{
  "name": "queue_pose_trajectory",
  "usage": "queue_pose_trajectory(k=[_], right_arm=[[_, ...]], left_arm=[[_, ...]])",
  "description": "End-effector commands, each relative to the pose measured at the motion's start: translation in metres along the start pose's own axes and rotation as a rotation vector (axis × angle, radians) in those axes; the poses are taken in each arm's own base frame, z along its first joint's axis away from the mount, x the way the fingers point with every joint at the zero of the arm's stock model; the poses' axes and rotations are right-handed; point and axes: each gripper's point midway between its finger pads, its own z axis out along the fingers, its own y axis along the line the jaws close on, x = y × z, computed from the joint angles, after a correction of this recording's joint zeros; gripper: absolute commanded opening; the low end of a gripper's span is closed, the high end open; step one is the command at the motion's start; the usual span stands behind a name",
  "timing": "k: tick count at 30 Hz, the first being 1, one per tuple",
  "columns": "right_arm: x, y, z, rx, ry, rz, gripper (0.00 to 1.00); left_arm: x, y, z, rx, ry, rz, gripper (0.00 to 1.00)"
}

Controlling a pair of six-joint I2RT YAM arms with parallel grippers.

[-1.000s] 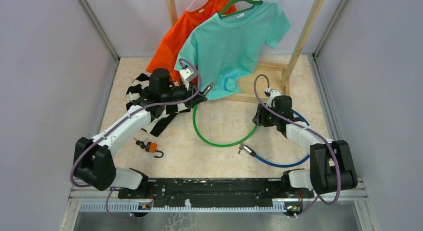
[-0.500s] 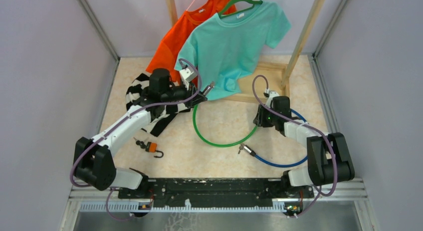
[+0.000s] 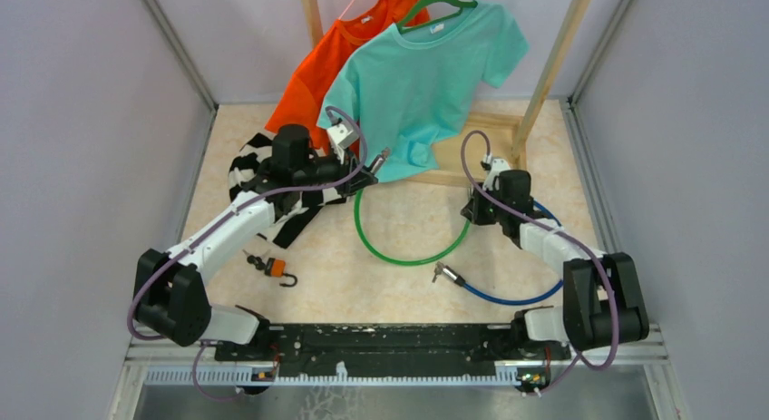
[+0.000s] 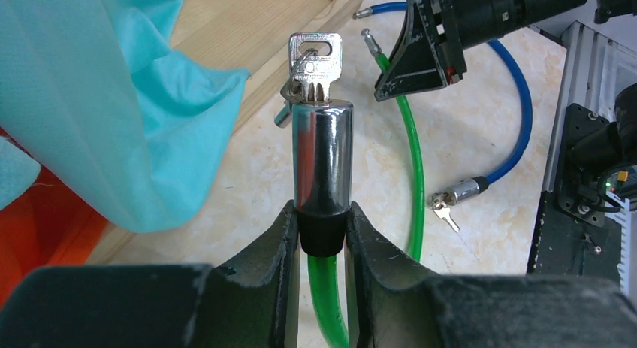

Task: Lock with the key
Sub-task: Lock the lock.

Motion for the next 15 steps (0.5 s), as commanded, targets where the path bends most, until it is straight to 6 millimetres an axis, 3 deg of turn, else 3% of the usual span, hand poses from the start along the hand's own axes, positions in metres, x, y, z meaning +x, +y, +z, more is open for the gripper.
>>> queue_pose_trajectory(k=[1,9,15], right_arm=[[-0.087,0.038,-0.026,-0.136,-0.242,-0.164,0.00],[-0.154,0.097,-0.071,-0.356,-0.349,-0.383,0.00],[-0.165,0.136,-0.095,-0.414,-0.316,-0.565,0.00]], left_arm=[[-0.019,0.005,-0.001,-0.015,-0.050,0.055,0.00],[-0.048,0.001,-0.002,0.012,-0.085,0.118,0.00],[-0.070,-0.010,-0.002,0.059,-0.136,0.071,0.00]])
